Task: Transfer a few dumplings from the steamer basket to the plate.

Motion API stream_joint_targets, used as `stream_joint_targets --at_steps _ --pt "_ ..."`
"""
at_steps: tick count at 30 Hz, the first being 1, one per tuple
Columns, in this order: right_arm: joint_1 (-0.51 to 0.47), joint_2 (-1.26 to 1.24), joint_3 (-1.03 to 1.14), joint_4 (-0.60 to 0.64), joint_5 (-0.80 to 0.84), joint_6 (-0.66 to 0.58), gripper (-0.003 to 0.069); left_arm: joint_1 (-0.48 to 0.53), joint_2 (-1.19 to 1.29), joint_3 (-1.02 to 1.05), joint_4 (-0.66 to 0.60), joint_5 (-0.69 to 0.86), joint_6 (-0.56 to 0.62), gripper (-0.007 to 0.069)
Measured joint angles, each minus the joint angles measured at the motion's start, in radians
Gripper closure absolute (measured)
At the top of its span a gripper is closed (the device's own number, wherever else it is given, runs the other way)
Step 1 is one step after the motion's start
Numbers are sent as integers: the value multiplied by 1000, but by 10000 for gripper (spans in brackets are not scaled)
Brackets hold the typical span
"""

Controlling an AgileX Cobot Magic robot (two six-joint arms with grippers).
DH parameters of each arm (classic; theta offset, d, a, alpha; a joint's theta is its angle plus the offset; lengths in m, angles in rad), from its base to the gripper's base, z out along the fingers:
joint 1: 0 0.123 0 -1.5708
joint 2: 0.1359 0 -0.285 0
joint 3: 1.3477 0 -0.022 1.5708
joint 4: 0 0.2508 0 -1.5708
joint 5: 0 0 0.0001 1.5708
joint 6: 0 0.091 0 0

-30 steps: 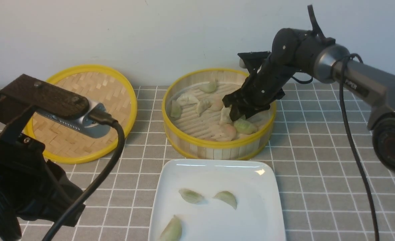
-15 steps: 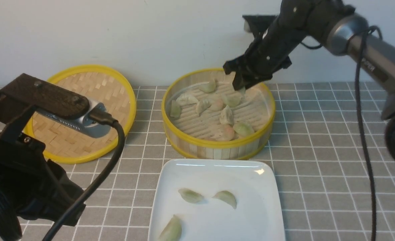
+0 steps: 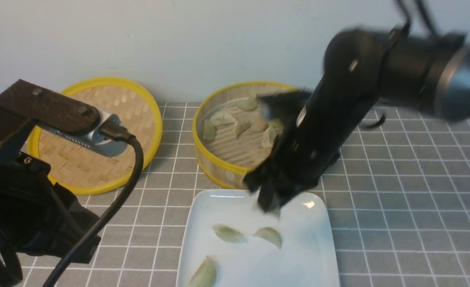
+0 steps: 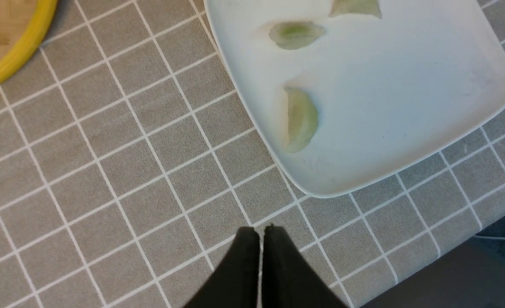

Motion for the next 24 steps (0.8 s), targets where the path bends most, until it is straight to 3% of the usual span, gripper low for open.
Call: stream_joint_targets --at_steps 5,11,14,17,19,20,22,24 --pt "61 63 58 -18 -97 23 484 0 -1 0 0 -4 0 629" --pt "61 82 59 -27 -118 87 274 0 -1 0 -1 -16 0 629" --pt "61 73 59 -42 -124 86 239 0 -1 0 -1 -18 0 629" --pt "61 29 59 -46 -127 86 302 0 -1 0 -1 -19 0 629" --pt "61 -55 59 -50 -126 83 434 0 -1 0 -1 -18 0 629" --pt "61 -64 59 -51 -126 83 447 0 -1 0 -1 -18 0 629" --pt "61 -192 60 -70 -122 83 582 0 -1 0 -1 -18 0 629" --pt "61 -318 61 -98 -122 83 645 0 -1 0 -1 -18 0 629"
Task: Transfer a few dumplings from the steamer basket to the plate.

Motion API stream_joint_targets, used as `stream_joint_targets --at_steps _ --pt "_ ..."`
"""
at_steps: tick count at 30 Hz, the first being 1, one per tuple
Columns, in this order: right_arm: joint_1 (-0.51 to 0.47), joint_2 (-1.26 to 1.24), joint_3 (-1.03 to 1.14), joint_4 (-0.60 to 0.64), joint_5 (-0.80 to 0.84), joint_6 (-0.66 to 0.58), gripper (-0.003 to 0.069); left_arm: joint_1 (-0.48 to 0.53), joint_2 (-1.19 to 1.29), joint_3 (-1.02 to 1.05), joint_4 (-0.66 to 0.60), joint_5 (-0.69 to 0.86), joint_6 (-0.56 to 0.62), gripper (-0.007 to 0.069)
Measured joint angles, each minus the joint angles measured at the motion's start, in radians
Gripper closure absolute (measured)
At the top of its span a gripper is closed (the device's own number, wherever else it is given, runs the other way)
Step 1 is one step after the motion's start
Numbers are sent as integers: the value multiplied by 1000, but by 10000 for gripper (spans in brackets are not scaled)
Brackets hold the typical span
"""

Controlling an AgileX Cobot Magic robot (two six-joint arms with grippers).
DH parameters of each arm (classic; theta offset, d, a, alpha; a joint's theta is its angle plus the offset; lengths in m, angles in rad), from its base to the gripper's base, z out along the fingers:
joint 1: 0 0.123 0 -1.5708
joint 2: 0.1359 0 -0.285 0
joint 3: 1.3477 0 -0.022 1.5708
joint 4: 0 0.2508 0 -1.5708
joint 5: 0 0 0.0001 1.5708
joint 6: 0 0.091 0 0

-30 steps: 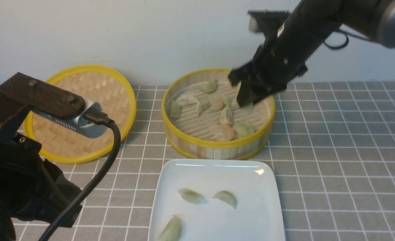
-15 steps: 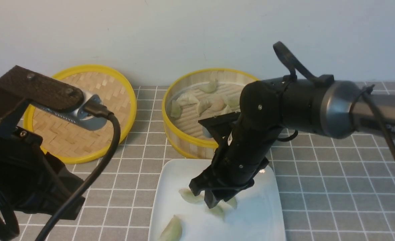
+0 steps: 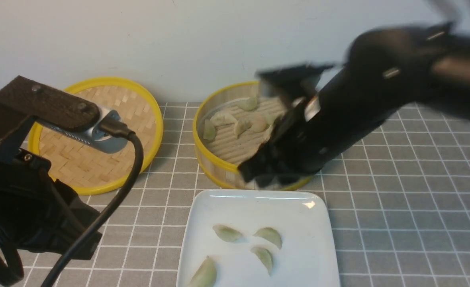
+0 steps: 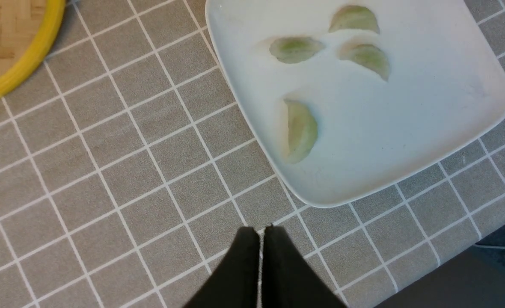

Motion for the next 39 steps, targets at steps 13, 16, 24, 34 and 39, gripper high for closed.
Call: stream_joint_targets --at_steps 13,16,24,34,39 --pt "0 -880 390 -208 -336 38 671 0 0 1 -77 -231 0 629" --pt "0 -1117 627 -270 -504 59 672 0 0 1 -82 -268 0 629" --pt "0 -1485 881 -438 -643 217 672 0 0 1 -82 -296 0 629" --pt "0 -1550 906 -576 -670 429 672 0 -48 5 -87 -316 0 629" --pt "0 -1550 906 -576 -669 438 672 0 -228 5 1 -315 0 629"
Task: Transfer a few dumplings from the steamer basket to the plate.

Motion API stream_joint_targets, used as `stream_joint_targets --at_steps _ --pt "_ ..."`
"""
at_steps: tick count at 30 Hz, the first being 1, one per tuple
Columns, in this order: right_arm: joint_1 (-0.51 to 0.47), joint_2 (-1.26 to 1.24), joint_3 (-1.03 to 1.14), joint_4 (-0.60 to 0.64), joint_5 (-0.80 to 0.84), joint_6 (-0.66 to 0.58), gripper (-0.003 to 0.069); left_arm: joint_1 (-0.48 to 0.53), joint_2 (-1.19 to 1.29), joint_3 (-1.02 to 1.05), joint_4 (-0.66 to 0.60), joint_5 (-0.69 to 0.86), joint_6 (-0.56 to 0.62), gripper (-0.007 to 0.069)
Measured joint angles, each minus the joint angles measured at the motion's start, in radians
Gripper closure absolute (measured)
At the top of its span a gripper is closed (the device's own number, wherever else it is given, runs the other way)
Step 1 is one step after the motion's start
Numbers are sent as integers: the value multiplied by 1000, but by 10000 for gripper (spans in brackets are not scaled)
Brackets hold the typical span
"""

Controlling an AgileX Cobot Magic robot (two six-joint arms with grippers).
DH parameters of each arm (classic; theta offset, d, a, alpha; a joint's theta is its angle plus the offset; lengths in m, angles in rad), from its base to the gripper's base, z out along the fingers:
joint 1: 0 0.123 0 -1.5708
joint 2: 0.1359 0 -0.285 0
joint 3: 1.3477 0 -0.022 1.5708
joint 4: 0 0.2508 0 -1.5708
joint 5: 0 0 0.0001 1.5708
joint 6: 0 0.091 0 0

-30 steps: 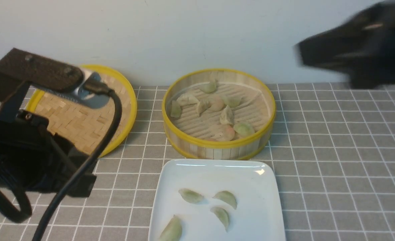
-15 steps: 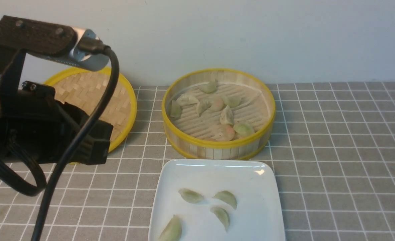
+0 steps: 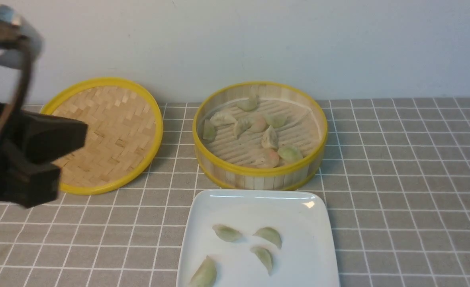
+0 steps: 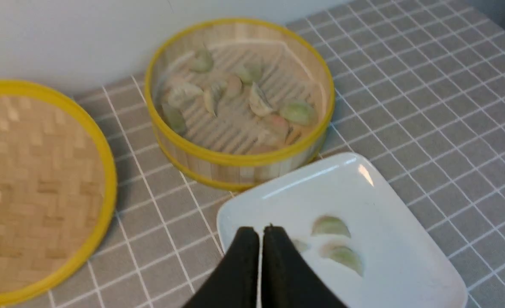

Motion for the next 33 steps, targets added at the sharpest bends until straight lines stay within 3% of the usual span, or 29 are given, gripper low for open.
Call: stream_joint_targets --at_steps 11,33 --pt "0 0 0 -3 1 4 672 0 -251 -3 22 4 -8 629" --pt "0 0 0 -4 2 6 672 0 -264 -4 25 7 -7 629"
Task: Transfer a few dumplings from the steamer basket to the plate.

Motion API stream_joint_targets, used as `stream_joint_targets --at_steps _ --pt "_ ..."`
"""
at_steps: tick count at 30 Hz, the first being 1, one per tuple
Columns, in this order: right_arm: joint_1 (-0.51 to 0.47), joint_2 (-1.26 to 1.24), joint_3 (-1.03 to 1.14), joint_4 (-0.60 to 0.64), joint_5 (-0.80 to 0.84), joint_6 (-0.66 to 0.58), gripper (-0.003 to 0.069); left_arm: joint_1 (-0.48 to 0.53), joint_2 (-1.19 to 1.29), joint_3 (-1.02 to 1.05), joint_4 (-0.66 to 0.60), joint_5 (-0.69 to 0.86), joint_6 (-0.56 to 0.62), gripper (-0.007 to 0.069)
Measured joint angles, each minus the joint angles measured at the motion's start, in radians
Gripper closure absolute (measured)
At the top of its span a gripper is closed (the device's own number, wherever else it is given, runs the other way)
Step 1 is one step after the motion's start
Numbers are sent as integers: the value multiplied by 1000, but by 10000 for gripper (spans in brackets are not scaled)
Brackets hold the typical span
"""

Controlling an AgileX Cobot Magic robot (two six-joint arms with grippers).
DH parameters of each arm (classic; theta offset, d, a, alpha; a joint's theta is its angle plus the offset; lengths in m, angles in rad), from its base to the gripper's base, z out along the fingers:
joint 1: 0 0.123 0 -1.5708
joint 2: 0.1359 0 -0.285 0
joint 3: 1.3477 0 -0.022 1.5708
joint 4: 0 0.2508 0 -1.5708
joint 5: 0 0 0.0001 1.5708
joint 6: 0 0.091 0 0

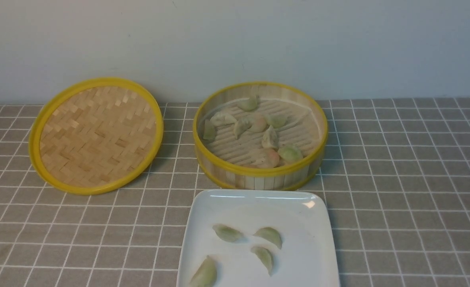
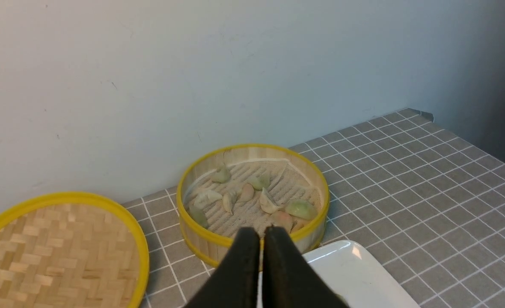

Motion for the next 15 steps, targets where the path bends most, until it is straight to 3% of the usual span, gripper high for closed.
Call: stream_joint_targets --at_steps 7,15 --pt "0 -1 0 -1 0 -1 672 105 -112 163 59 -117 -3 629" --pt "0 -1 0 -5 0 -22 672 320 -434 649 75 -286 -1 629"
